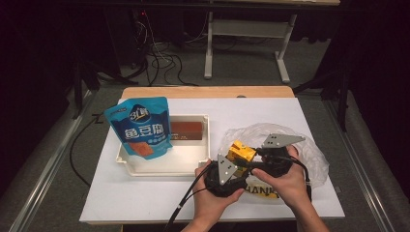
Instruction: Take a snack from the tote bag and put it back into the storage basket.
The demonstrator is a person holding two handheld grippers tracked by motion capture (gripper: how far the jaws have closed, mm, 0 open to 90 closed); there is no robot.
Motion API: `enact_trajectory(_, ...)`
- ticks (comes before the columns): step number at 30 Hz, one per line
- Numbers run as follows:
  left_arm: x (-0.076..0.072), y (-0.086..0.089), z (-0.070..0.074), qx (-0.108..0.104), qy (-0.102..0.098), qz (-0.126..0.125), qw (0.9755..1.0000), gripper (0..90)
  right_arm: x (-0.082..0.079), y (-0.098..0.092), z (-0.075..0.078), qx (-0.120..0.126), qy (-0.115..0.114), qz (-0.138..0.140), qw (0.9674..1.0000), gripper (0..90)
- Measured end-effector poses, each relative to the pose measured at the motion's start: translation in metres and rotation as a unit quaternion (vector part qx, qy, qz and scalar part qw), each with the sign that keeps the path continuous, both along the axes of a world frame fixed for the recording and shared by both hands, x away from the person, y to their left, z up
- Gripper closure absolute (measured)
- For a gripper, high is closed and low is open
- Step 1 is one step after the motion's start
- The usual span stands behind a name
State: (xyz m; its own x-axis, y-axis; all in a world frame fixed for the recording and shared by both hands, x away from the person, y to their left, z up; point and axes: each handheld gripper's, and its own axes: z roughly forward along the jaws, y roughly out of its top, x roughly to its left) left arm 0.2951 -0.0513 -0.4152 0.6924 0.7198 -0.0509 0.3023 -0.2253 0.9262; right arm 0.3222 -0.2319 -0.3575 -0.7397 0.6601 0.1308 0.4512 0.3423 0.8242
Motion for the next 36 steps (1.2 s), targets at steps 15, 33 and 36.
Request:
enact_trajectory(15, 0.006, 0.019, 0.005, -0.01, 0.008, -0.002, 0.9999, 32.3, -0.003, -0.019, 0.015, 0.048, -0.014, 0.009, 0.9987, 32.3)
enact_trajectory(33, 0.023, 0.069, 0.019, -0.028, 0.004, 0.048, 0.9984, 32.2, -0.007, -0.048, 0.01, 0.045, -0.021, -0.035, 0.9982, 30.6)
enact_trajectory(36, 0.024, 0.074, 0.019, -0.028, 0.003, 0.053, 0.9982, 32.2, -0.007, -0.051, 0.006, 0.039, -0.019, -0.04, 0.9983, 29.6)
